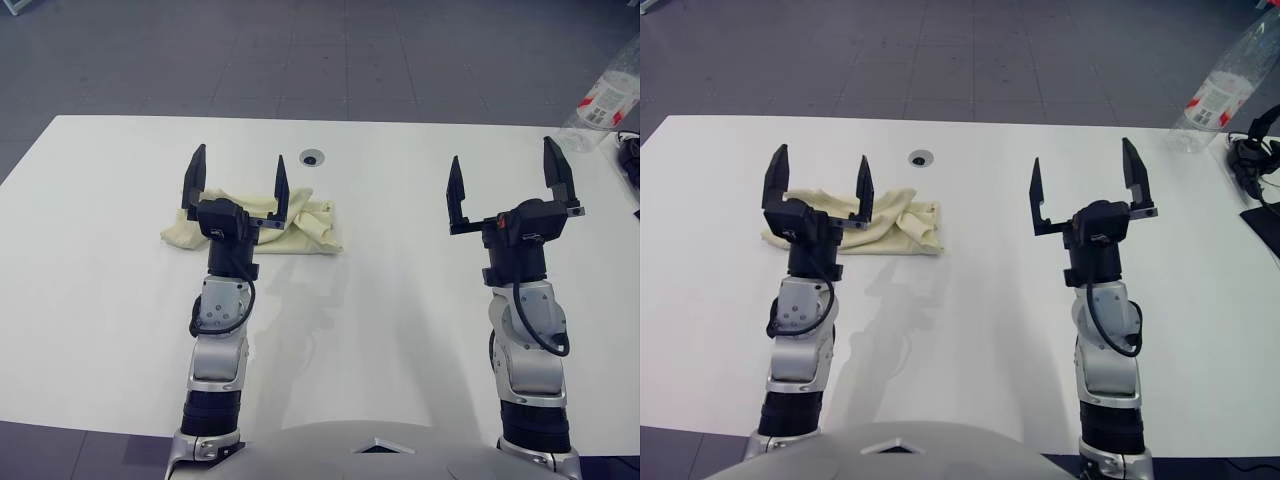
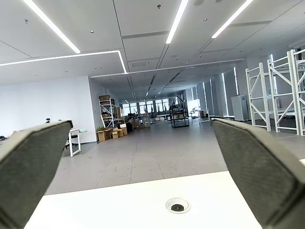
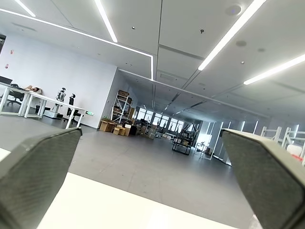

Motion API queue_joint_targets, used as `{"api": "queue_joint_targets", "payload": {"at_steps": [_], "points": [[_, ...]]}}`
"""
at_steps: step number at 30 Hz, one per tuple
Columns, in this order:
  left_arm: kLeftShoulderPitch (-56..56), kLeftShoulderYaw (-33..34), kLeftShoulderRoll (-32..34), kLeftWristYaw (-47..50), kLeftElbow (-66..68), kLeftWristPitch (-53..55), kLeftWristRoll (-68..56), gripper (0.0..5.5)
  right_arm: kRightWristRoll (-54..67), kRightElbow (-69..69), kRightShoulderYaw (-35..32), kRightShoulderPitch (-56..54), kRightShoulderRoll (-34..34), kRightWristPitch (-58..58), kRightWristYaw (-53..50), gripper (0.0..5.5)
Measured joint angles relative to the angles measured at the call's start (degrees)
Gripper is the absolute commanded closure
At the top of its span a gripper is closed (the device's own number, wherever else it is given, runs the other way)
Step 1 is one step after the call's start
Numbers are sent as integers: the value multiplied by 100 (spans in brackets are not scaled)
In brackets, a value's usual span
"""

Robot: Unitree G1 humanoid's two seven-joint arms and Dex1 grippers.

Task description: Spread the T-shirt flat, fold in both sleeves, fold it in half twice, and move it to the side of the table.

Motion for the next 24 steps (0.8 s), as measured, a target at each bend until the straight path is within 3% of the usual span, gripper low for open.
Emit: {"api": "queue_joint_targets", "payload": {"at_steps": [24], "points": [[-253,32,126,-56,629,-401,24,10,-15,650,-6,-326,28,-261,104,11]]}}
